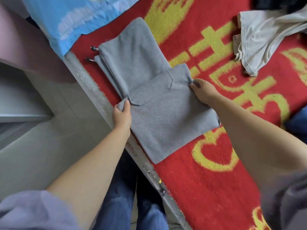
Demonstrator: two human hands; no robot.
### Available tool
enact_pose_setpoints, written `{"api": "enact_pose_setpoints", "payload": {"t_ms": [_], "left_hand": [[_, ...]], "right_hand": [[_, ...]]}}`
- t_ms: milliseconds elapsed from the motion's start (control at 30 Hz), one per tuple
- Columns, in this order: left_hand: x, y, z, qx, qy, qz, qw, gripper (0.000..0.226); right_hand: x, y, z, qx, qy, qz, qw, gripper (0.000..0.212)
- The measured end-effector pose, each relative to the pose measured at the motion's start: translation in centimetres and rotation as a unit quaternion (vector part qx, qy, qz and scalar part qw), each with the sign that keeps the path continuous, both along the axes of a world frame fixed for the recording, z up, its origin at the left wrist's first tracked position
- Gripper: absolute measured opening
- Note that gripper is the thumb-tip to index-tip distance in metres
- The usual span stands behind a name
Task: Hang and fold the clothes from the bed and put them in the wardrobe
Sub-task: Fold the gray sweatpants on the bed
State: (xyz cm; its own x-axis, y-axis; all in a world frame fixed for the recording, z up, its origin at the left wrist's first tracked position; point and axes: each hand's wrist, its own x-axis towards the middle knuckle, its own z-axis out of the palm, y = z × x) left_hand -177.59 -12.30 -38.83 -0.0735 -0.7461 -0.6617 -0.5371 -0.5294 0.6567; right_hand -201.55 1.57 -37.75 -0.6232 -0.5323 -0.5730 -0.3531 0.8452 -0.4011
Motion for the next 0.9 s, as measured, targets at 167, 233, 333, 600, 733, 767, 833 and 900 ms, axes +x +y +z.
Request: {"api": "enact_pose_setpoints", "payload": {"t_ms": [167, 233, 333, 600, 733, 767, 833, 900], "left_hand": [[1.8, 0.8, 2.4, -0.296, -0.145, -0.2, 0.923, 0.052], [3.1, 3.8, 3.7, -0.464, -0.102, -0.388, 0.79, 0.065], [5.0, 11.1, 4.3, -0.418, -0.087, -0.61, 0.667, 0.088], [4.5, 15.7, 0.1, -0.223, -0.282, -0.62, 0.697, 0.121], [5.4, 14.5, 1.2, -0.246, -0.27, -0.588, 0.722, 0.106], [5.5, 13.9, 1.7, -0.245, -0.267, -0.589, 0.723, 0.099], [5.5, 12.8, 3.0, -0.235, -0.253, -0.606, 0.717, 0.082], [5.3, 11.6, 4.8, -0.226, -0.217, -0.626, 0.714, 0.07]], "right_hand": [[1.3, 2.7, 3.6, -0.038, 0.175, 0.145, 0.973, 0.058], [2.7, 6.1, 4.9, -0.09, 0.23, 0.31, 0.918, 0.073], [5.6, 11.6, 4.3, -0.024, 0.245, 0.524, 0.815, 0.084], [6.6, 9.0, 0.4, 0.023, 0.301, 0.487, 0.819, 0.098], [7.0, 8.7, 2.0, 0.055, 0.238, 0.48, 0.843, 0.089], [7.0, 8.4, 2.8, 0.08, 0.216, 0.485, 0.844, 0.086], [6.8, 7.2, 4.8, 0.134, 0.168, 0.509, 0.834, 0.081], [6.2, 5.3, 7.6, 0.179, 0.116, 0.543, 0.812, 0.079]]}}
